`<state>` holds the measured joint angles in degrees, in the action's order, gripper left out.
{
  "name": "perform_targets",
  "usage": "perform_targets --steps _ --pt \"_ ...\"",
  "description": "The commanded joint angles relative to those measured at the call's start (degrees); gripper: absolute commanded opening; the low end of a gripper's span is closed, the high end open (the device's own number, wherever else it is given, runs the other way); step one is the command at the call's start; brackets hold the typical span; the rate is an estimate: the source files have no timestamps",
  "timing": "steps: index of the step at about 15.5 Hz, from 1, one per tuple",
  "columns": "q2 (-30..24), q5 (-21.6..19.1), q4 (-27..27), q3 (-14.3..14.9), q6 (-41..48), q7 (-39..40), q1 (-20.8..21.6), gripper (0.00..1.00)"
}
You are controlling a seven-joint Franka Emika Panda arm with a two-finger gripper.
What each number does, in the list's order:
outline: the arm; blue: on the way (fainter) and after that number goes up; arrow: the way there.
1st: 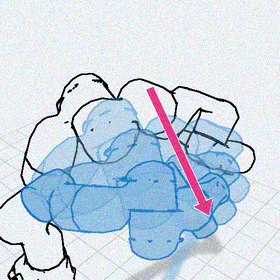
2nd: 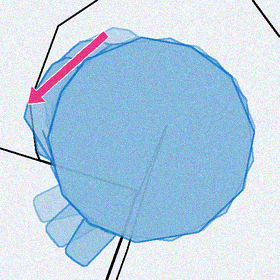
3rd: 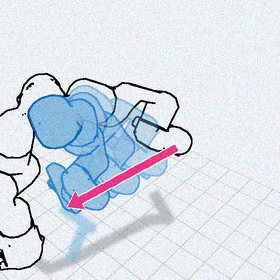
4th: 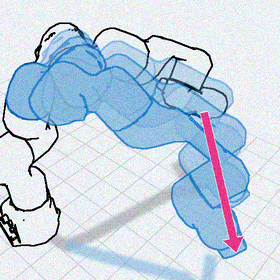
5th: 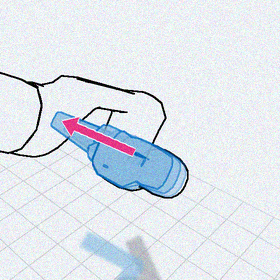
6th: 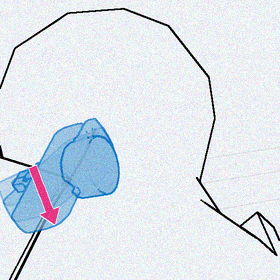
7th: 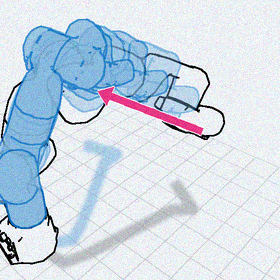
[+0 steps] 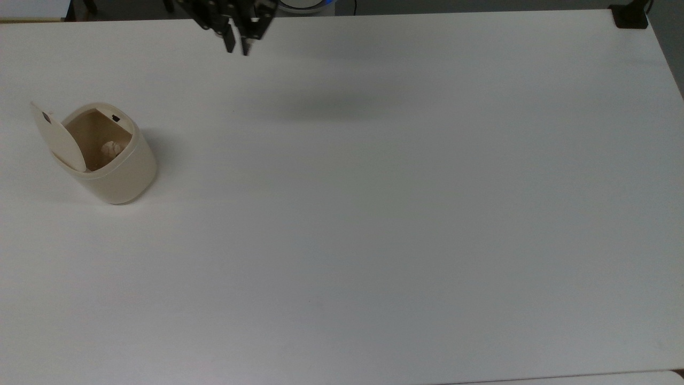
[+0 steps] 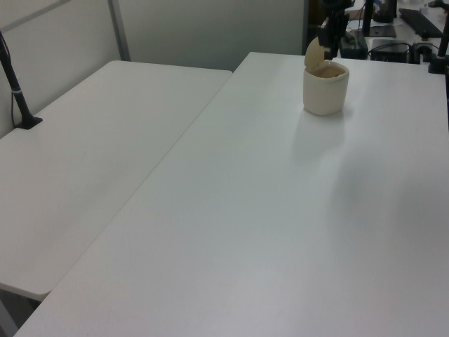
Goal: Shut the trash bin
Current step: 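Move the gripper over to the open lid of the cream trash bin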
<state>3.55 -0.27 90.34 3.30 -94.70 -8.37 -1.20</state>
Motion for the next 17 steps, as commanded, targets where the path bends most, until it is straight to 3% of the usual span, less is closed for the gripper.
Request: perform_targets --steps 1,4,11,17 --pt "0.31 -1.04 0.45 3.99 -9.15 -5.50 -1.96 0.10" --pt "1.72 -0.69 0.45 7.94 -17.51 -7.89 -2.66 0.10" --pt "6.81 -0.34 0.28 12.43 -35.71 -12.01 -5.56 0.10" --pt "12.97 4.74 -2.71 12.35 -37.84 -12.90 -8.91 0.10"
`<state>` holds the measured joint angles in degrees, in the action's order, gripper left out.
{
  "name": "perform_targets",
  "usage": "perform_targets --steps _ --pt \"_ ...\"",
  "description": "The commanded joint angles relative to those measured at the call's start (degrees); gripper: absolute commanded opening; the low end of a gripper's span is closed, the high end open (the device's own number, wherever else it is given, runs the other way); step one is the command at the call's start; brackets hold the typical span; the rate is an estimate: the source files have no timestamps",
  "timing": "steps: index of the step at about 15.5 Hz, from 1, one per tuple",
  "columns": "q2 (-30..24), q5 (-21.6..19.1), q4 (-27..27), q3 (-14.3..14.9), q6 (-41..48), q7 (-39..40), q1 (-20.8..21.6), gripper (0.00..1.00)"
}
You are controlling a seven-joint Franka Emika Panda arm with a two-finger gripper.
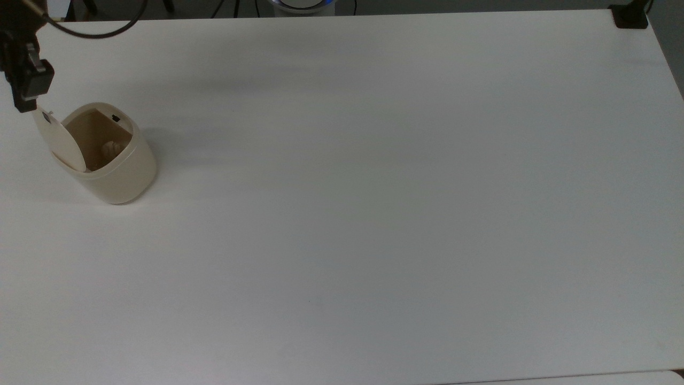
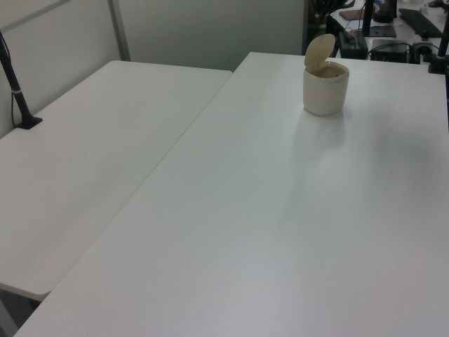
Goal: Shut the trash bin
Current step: 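Push the raised lid down with the gripper until it shuts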
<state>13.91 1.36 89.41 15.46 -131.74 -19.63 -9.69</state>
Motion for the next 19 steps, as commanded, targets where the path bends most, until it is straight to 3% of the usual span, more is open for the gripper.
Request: perform_targets --steps 1,5,11,15,19 --pt "2.61 3.99 -1.61 0.10 -0.80 -1.56 -0.42 0.10" --pt "2.61 4.18 0.15 -0.25 1.30 -0.68 0.11 0.10" --pt "2.52 1.46 1.11 -0.61 12.20 5.29 0.46 0.10" --pt "2.61 1.45 5.59 -1.75 12.13 6.27 1.25 0.10" --pt "3.66 1.45 6.47 -1.92 12.03 6.27 1.25 0.10"
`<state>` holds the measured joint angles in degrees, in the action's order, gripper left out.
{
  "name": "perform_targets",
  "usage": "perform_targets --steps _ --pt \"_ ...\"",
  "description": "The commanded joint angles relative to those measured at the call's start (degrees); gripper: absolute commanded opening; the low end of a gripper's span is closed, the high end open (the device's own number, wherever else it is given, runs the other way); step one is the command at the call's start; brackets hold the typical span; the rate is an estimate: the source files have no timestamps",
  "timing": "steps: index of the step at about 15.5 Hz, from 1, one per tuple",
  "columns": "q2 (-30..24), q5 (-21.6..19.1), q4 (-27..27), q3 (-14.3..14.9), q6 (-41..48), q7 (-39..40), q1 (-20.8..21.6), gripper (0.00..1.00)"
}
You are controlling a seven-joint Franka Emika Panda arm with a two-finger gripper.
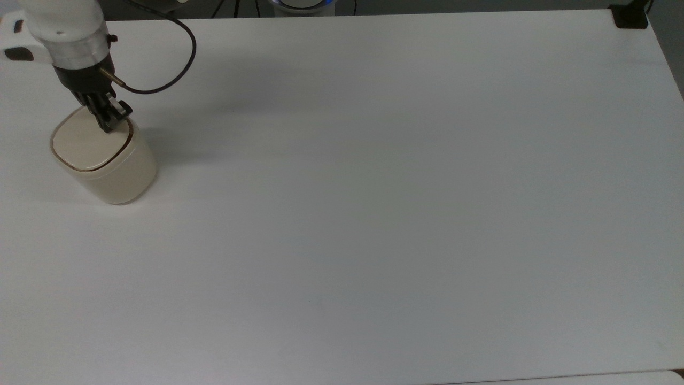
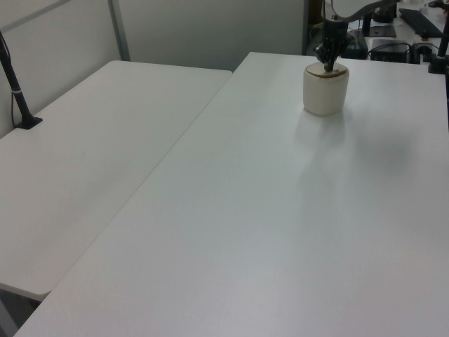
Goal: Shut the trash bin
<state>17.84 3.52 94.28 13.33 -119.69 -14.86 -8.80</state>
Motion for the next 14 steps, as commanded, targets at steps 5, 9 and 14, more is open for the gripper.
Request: perform_targets --steps 5,9,14 --pt "0.88 -0.79 5.55 0.21 -6.94 0.89 0.27 0.10" --pt "0.09 -0.79 5.30 0.21 -7.67 0.71 0.27 0.18" --pt "-5.70 -1.50 0.65 -0.05 2.41 0.18 2.28 0.55"
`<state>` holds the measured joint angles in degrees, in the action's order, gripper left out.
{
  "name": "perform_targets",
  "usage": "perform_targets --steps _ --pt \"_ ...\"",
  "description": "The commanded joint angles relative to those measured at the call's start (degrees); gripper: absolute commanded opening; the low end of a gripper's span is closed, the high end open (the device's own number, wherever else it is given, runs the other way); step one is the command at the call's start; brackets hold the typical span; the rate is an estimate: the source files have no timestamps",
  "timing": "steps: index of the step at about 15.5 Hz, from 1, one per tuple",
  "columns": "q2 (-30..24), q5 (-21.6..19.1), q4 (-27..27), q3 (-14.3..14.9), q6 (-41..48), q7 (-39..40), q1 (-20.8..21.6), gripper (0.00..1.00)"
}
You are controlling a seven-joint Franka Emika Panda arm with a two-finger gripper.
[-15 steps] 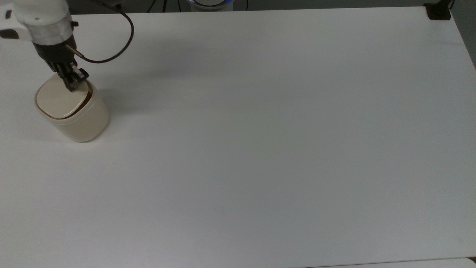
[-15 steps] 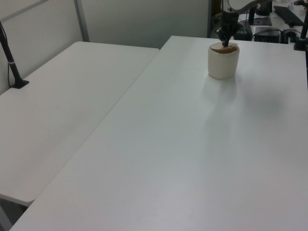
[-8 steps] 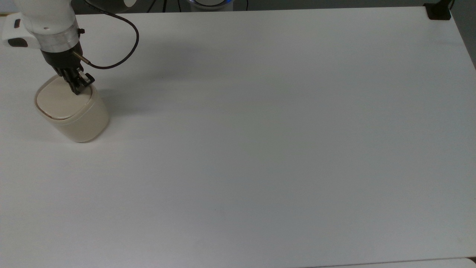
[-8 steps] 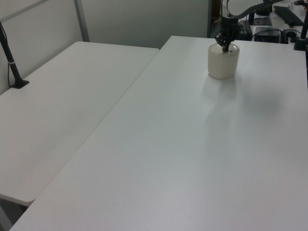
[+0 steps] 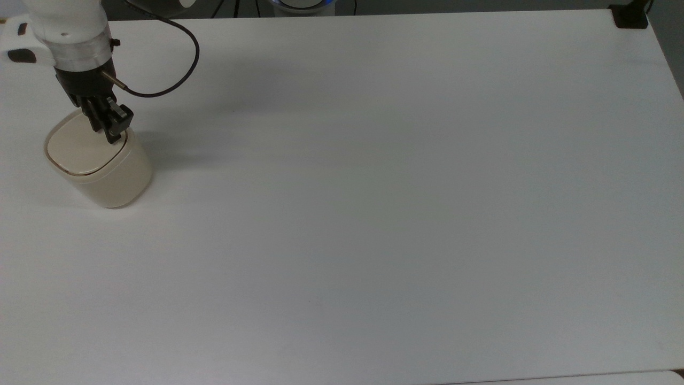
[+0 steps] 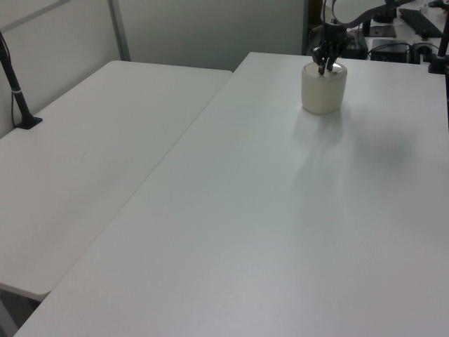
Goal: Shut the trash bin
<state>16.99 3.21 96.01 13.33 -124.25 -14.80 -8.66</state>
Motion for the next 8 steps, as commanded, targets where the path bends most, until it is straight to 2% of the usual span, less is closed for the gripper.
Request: perform_targets --steps 1,2,5,6,8 --pt "-6.26 -1.19 -1.70 -1.02 9.61 0.38 3.02 0.58" --pt "-7.66 -1.10 -1.70 -2.85 11.90 0.73 3.21 0.59" --pt "-10.57 -0.49 -1.35 -9.44 20.68 4.58 3.65 0.96" --pt "-11.45 -0.49 -1.26 -11.03 23.50 6.26 4.08 1.00" --pt "-13.82 -0.92 -0.48 -12.45 25.89 7.24 5.83 1.00"
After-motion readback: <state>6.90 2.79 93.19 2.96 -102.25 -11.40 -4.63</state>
